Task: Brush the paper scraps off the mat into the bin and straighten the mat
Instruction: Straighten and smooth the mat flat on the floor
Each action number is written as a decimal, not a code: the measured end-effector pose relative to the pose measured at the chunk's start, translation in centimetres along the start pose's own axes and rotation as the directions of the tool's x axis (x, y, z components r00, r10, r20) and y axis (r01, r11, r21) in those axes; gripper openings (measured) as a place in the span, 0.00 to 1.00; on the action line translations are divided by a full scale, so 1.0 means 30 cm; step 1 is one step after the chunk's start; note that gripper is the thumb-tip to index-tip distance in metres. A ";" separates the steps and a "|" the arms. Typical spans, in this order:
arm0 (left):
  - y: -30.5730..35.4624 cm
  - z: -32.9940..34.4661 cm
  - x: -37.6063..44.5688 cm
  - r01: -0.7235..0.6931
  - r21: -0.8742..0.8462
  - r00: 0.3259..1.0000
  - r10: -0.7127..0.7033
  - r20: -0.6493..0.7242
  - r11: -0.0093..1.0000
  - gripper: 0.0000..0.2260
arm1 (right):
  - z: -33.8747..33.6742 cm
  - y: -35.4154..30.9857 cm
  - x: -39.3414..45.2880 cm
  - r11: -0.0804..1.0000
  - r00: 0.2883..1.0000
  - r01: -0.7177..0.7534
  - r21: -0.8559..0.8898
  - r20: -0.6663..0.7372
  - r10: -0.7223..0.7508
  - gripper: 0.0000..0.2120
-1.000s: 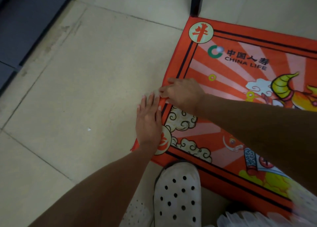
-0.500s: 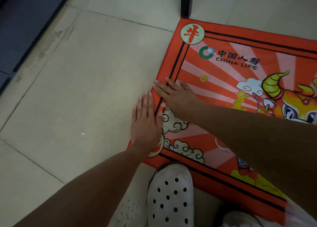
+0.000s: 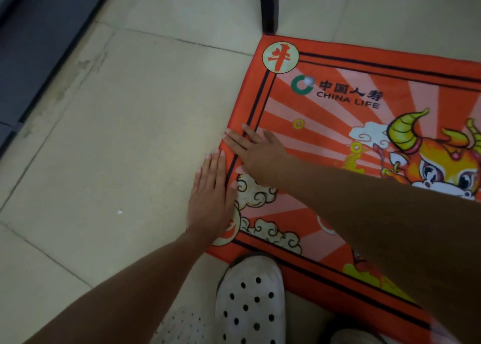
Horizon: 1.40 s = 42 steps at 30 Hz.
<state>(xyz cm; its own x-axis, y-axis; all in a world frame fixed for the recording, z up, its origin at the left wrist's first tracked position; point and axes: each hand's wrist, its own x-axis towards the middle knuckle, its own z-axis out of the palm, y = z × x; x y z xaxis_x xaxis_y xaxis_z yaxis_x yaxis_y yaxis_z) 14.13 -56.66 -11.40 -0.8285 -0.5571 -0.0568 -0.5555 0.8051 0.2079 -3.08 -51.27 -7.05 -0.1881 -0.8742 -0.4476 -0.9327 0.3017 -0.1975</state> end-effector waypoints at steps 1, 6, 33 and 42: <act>-0.001 -0.001 0.000 -0.002 0.006 1.000 0.002 0.002 1.000 0.28 | -0.001 -0.001 0.000 1.000 1.000 -0.001 0.000 0.000 0.001 0.35; 0.000 -0.008 0.003 -0.012 -0.011 0.999 0.012 0.040 1.000 0.28 | -0.019 -0.010 0.001 1.000 1.000 -0.007 0.002 0.011 0.007 0.35; 0.002 -0.012 0.007 -0.002 -0.008 1.000 0.002 0.016 1.000 0.28 | -0.017 0.058 -0.034 0.990 0.977 -0.031 0.136 -0.207 0.059 0.31; 0.002 -0.008 0.011 -0.004 -0.014 1.000 0.004 0.018 1.000 0.28 | -0.032 0.050 0.024 0.995 0.996 -0.034 0.098 -0.083 0.042 0.38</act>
<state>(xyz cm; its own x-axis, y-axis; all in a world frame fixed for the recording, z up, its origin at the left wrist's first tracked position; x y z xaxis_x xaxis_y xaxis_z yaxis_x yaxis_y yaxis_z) 13.83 -56.84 -11.17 -0.8318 -0.5502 -0.0732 -0.5514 0.8043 0.2216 -4.92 -51.81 -6.83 -0.2519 -0.8894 -0.3815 -0.8911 0.3669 -0.2670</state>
